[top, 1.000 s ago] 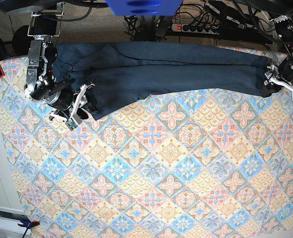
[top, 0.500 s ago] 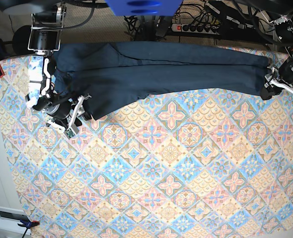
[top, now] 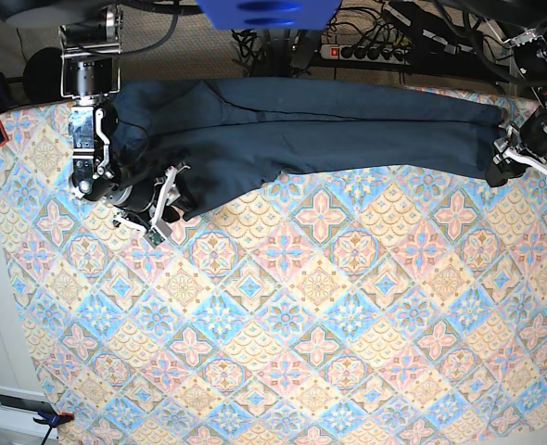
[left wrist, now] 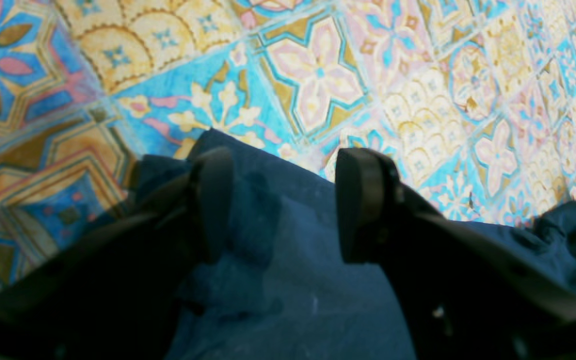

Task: Layout the t-shirt on the table in an organized manner, then fold the t-shirt properly
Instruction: 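Hold the strip ends with both grippers and straighten it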

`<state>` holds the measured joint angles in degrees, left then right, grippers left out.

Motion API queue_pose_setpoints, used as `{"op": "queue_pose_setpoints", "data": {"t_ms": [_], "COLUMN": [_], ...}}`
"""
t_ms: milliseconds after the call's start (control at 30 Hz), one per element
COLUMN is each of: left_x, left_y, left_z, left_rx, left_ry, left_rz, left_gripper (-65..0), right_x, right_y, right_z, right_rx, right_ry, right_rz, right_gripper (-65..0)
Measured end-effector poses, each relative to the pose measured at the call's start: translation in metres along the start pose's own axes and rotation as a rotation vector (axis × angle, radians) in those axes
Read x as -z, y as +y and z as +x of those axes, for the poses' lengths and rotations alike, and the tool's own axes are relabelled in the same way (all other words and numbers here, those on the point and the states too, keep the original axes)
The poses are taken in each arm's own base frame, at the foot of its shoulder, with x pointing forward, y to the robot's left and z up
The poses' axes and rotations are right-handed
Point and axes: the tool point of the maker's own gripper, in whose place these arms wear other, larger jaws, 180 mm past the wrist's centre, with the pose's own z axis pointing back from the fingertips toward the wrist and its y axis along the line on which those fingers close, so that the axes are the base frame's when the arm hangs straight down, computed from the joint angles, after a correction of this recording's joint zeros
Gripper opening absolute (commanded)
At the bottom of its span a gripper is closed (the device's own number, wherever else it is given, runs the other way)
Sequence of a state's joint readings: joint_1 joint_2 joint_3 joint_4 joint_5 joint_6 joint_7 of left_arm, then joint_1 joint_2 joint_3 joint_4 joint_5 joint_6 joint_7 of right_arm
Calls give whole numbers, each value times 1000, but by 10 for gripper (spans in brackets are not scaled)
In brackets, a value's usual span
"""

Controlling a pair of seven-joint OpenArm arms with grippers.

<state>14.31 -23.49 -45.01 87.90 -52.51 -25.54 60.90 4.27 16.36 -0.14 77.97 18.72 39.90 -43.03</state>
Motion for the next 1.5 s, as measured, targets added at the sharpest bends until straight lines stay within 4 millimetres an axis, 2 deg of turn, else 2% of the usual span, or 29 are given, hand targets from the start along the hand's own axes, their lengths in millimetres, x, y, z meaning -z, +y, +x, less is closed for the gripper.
{"op": "queue_pose_setpoints", "data": {"t_ms": [67,100,233,267,400,467,567,633,800,933,1033,1133,1233,1500], "left_x": [0,0,0,0,0,0,0,0,0,0,0,0,0,0], "left_y": [0,0,0,0,0,0,1,1,1,1,0,0,0,1], "left_z": [0,0,0,0,0,0,0,0,0,0,1,2,2,1], "left_rx": [0,0,0,1,1,1,0,0,0,0,1,0,1,1], "left_ry": [1,1,0,0,0,-1,-4,-5,-4,-4,-6,-8,-7,-6], "left_rz": [1,1,0,0,0,1,2,2,3,3,3,1,2,3], "left_gripper": [-328,-328,-328,-328,-328,-328,-328,-328,-328,-328,-328,-328,-328,-328], "right_x": [1,1,1,1,-11,-24,-39,-45,-77,-98,-114,-131,-144,-143], "right_y": [2,2,2,3,-1,0,20,33,38,63,70,61,56,58], "right_z": [0,0,0,0,0,13,25,23,28,25,11,-18,-24,-47], "right_rx": [-7,-10,-11,-7,-45,-57,-74,-72,-69,-35,51,133,153,152], "right_ry": [2,3,6,4,36,-20,-98,-99,-150,-196,-225,-184,-195,-80], "right_rz": [6,6,-1,2,-36,-60,-29,-6,-40,10,32,5,-5,0], "right_gripper": [-423,-447,-637,-650,-650,-650,-650,-650,-650,-650,-650,-650,-650,-650]}}
